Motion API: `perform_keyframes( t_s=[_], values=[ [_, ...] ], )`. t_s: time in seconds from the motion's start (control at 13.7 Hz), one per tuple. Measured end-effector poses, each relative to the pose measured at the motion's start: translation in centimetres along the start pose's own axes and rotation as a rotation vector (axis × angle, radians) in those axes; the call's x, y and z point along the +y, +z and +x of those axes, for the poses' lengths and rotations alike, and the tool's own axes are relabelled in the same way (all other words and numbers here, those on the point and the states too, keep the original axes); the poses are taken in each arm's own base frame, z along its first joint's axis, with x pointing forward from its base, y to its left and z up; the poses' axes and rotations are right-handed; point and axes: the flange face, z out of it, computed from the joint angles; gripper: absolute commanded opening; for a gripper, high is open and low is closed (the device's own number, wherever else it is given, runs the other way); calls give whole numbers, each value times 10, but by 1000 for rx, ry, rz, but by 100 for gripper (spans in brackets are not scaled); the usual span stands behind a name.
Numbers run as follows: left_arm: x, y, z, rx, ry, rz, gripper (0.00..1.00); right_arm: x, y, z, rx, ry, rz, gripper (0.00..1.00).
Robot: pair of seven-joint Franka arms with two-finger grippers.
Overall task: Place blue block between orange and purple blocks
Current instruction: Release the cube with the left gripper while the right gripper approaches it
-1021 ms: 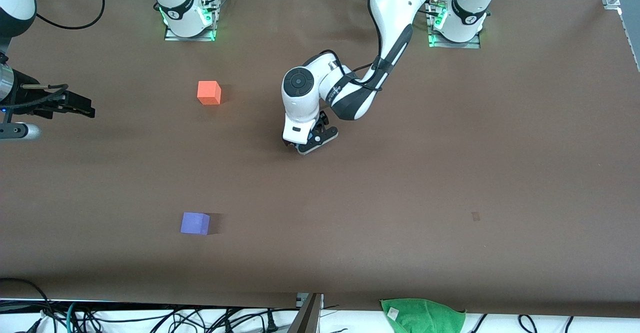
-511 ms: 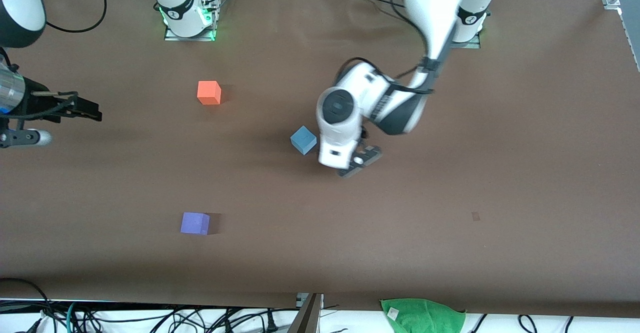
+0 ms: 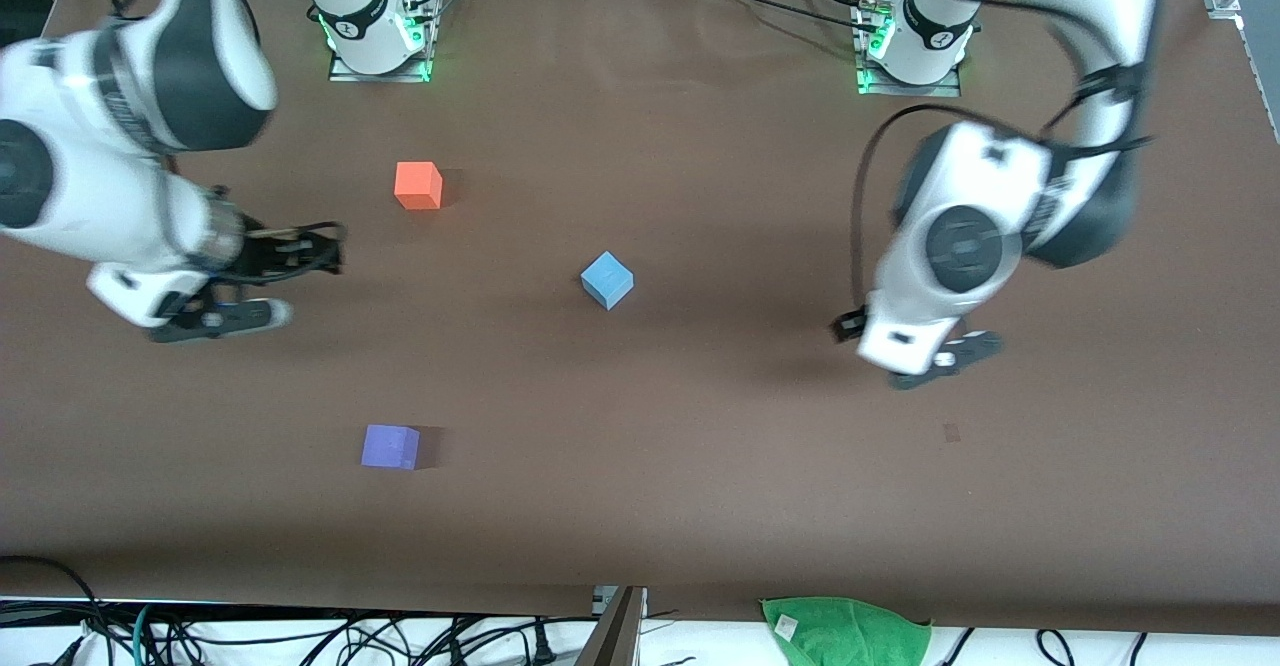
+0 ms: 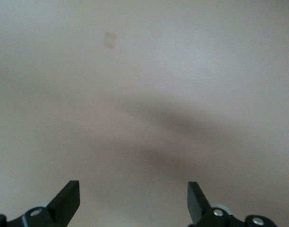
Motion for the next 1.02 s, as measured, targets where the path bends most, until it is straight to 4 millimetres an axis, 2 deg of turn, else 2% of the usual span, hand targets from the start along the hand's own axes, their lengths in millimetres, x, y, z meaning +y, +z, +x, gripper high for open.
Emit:
perform_keyframes(
  t_s=[0.15, 0.22, 0.36, 0.58, 0.8, 1.02],
  values=[
    [-62, -22, 3, 5, 69, -21, 100, -51, 14, 7, 16, -71, -11, 100],
    [-86, -29, 1, 9, 97, -29, 100, -76, 23, 10, 26, -107, -15, 100],
    [-127, -37, -3, 9, 153, -59, 100, -125, 47, 14, 32, -177, -24, 100],
    [-177, -42, 2, 8, 215, -101, 100, -193, 89, 16, 45, -275, -34, 100],
    [-207, -43, 5, 8, 243, -124, 100, -242, 129, 14, 51, -335, -42, 100],
    [-217, -44, 6, 11, 246, -127, 100, -277, 169, 10, 37, -377, -54, 100]
  ],
)
